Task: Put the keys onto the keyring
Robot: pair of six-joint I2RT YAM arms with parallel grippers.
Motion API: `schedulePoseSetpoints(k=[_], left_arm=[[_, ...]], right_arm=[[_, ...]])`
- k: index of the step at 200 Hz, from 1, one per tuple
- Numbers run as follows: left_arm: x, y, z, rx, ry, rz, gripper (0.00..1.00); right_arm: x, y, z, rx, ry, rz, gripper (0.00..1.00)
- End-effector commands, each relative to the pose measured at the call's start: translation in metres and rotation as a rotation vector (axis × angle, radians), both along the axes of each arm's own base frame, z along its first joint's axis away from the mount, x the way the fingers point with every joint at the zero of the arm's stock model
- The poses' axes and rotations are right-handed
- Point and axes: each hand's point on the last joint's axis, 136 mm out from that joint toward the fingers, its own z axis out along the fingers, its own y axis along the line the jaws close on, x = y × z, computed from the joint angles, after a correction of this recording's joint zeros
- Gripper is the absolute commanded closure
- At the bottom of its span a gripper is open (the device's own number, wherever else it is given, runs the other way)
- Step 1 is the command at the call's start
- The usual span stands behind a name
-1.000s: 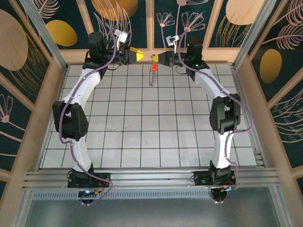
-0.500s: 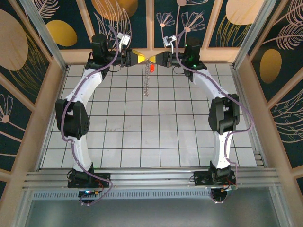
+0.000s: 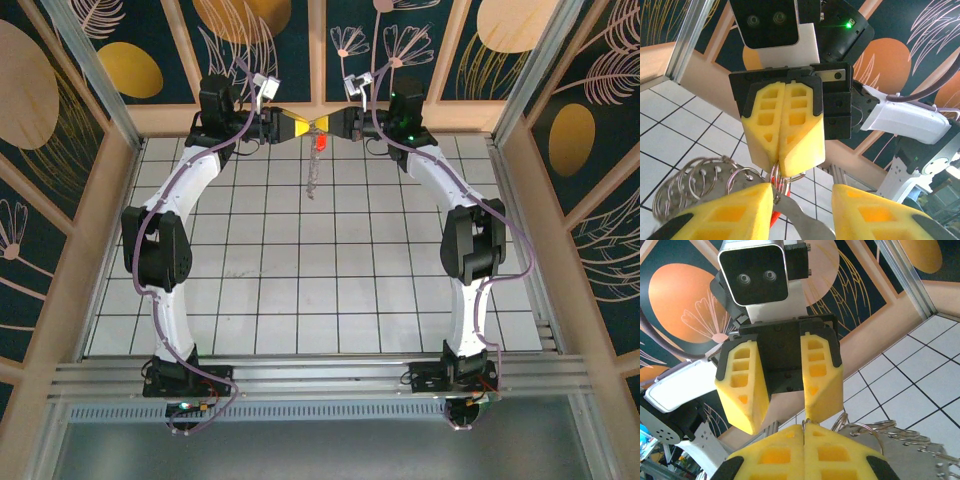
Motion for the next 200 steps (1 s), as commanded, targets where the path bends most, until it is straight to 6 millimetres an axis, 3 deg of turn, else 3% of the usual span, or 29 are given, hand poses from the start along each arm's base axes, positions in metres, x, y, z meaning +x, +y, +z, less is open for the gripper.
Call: schedulePoseSetpoints(k=[1,61,91,123,200], left_arm=[[-0.006,-0.007,0.001,-0.003,-0.027,-0.045,0.63],[-0.010,-0.013,0.002,-0.004,-0.031,-0.058,0.65],[-0.011,-0.013,0.003,-0.003,-0.033,-0.062,0.72],[-0.010,-0.012,0.008,0.002,-0.059,-0.032,0.65],[-0.017,-0.009,0.026,-0.005,-0.106,-0.026,0.63]], right_arm=[[-0.008,0.005,0.028,0.038,-0.098,0.020,1.00],[-0.006,0.010,0.024,0.036,-0.085,0.025,1.00],[-0.003,0.011,0.020,0.030,-0.073,0.014,1.00],[0.000,0.011,0.014,0.020,-0.063,-0.002,1.00],[0.007,0.006,0.008,0.013,-0.047,-0.038,1.00]])
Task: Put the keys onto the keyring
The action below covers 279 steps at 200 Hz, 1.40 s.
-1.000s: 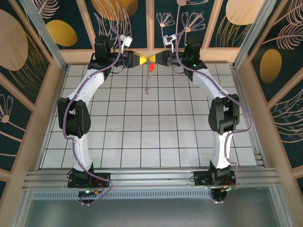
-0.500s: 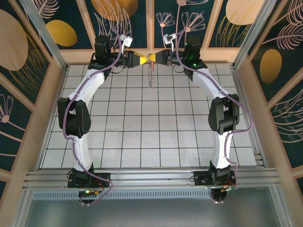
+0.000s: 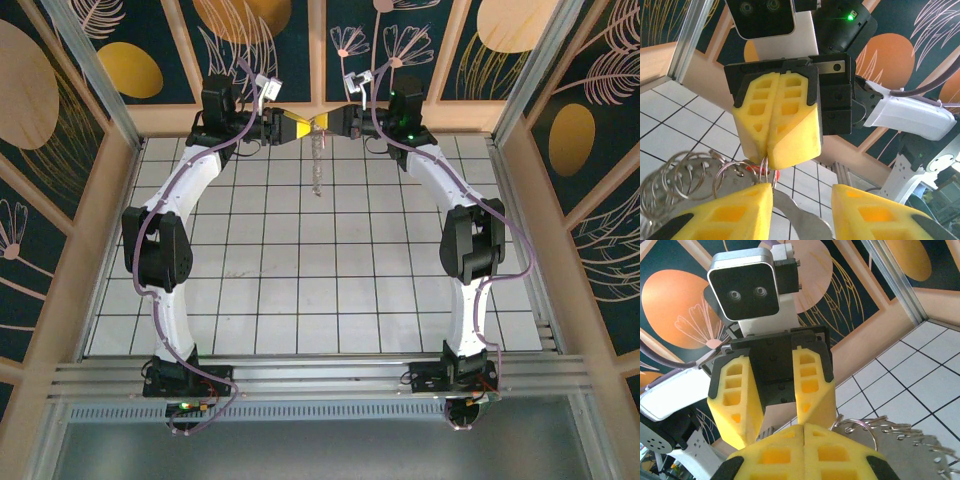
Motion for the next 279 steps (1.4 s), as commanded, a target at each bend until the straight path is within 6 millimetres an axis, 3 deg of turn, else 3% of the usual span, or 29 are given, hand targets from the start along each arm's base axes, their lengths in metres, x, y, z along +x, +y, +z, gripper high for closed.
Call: schedulePoseSetpoints(k=[1,86,139,158,212,251,279], left_arm=[[-0.015,-0.006,0.029,-0.016,-0.088,-0.026,0.63],[-0.012,-0.009,0.021,-0.013,-0.067,-0.032,0.64],[-0.013,-0.008,0.015,-0.008,-0.065,-0.031,0.84],[-0.009,-0.004,0.022,-0.008,-0.092,0.018,0.73],[-0.004,0.019,0.061,-0.084,-0.144,0.134,0.63],[-0.010,0.019,0.064,-0.105,-0.119,0.101,0.62],[-0.014,0.018,0.055,-0.096,-0.088,0.076,0.62]], right_arm=[[0.000,0.005,0.007,0.011,-0.042,-0.003,1.00],[-0.002,0.010,0.010,0.028,-0.042,0.010,1.00],[0.001,0.008,0.008,0.022,-0.039,0.000,1.00],[0.001,0.004,0.008,0.019,-0.040,-0.018,1.00],[-0.004,-0.016,0.016,0.033,-0.060,-0.063,1.00],[-0.017,-0.023,0.022,0.078,-0.061,-0.043,1.00],[-0.023,-0.029,0.025,0.139,-0.051,-0.030,1.00]])
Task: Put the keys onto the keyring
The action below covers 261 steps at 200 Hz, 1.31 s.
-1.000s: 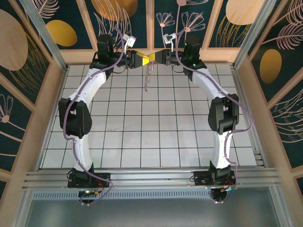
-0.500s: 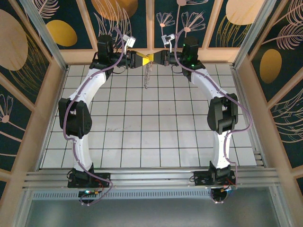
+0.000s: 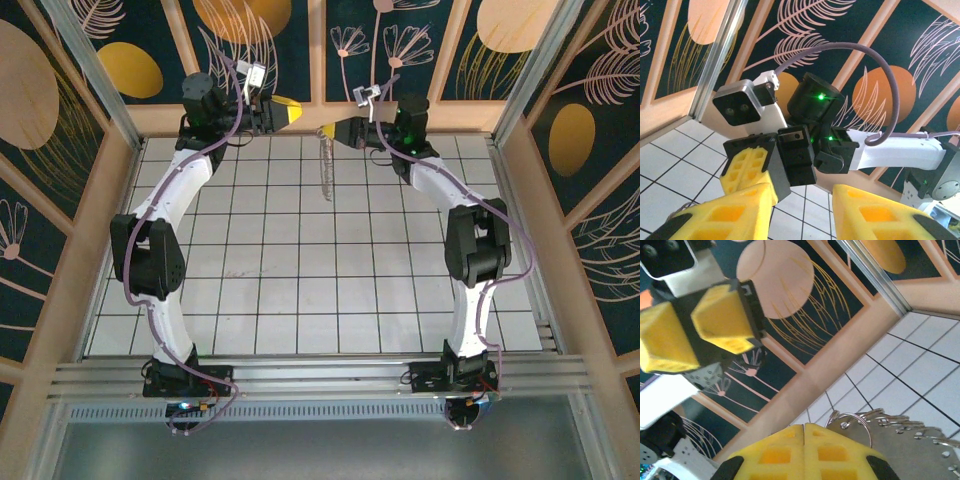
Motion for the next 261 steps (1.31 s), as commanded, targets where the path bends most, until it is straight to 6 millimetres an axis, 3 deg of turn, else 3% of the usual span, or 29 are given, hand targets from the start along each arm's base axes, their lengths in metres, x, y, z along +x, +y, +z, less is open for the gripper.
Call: schedulePoseSetpoints(k=[1,87,156,261], left_arm=[[-0.015,0.000,0.009,-0.011,-0.015,-0.041,0.62],[-0.016,-0.010,-0.014,0.009,0.036,-0.107,0.63],[-0.025,-0.026,-0.021,0.026,0.035,-0.157,0.63],[-0.025,-0.033,-0.025,0.034,0.043,-0.172,0.63]], right_arm=[[-0.025,-0.011,0.053,0.102,-0.145,0.028,1.00],[-0.026,-0.011,0.066,0.155,-0.157,0.036,1.00],[-0.026,-0.007,0.069,0.169,-0.156,0.039,1.00],[-0.026,0.006,0.070,0.173,-0.153,0.063,1.00]])
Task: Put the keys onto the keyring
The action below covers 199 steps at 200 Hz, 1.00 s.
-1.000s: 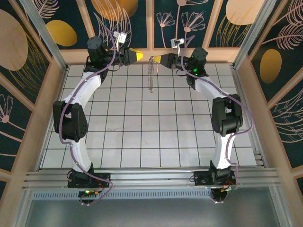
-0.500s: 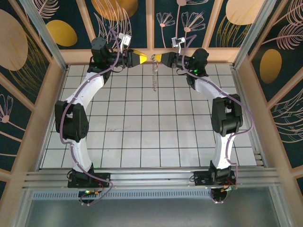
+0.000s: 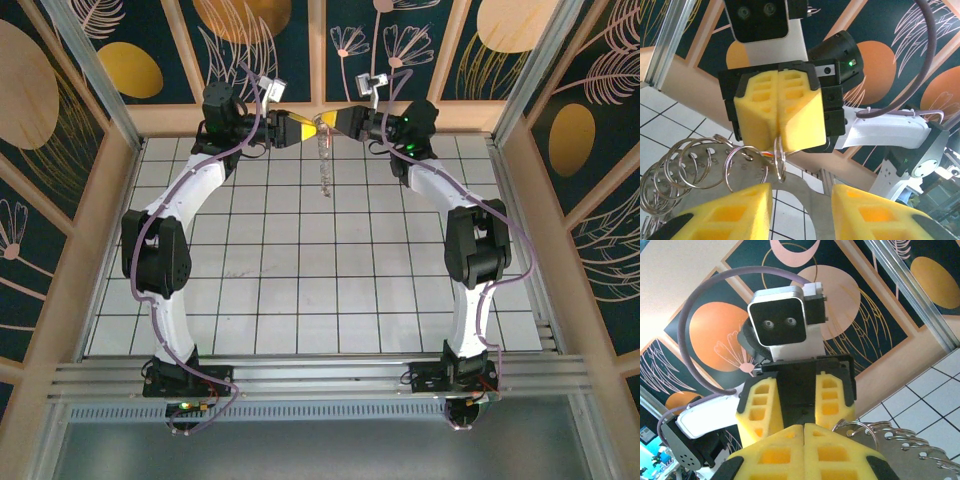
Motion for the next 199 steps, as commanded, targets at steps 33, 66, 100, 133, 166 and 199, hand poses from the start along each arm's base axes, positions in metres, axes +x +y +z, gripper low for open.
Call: schedulePoseSetpoints(k=[33,66,100,133,166,199], left_arm=[[-0.004,-0.004,0.011,-0.008,-0.060,-0.027,0.63],[-0.003,-0.004,0.015,-0.011,-0.079,-0.021,0.62],[-0.001,-0.005,0.018,-0.013,-0.082,-0.015,0.63],[0.000,-0.005,0.016,-0.012,-0.075,-0.016,0.63],[0.002,-0.006,0.013,-0.011,-0.070,-0.012,0.70],[0.004,-0.006,0.014,-0.016,-0.070,-0.004,0.77]], right_arm=[[-0.002,0.005,0.010,0.028,-0.064,0.003,1.00],[-0.003,0.005,0.005,0.022,-0.054,0.008,1.00],[-0.004,0.006,0.001,0.018,-0.048,0.010,1.00],[-0.006,0.008,0.001,0.015,-0.050,0.019,1.00],[-0.009,0.011,0.001,0.011,-0.055,0.031,1.00],[-0.010,0.012,0.002,0.007,-0.059,0.036,1.00]])
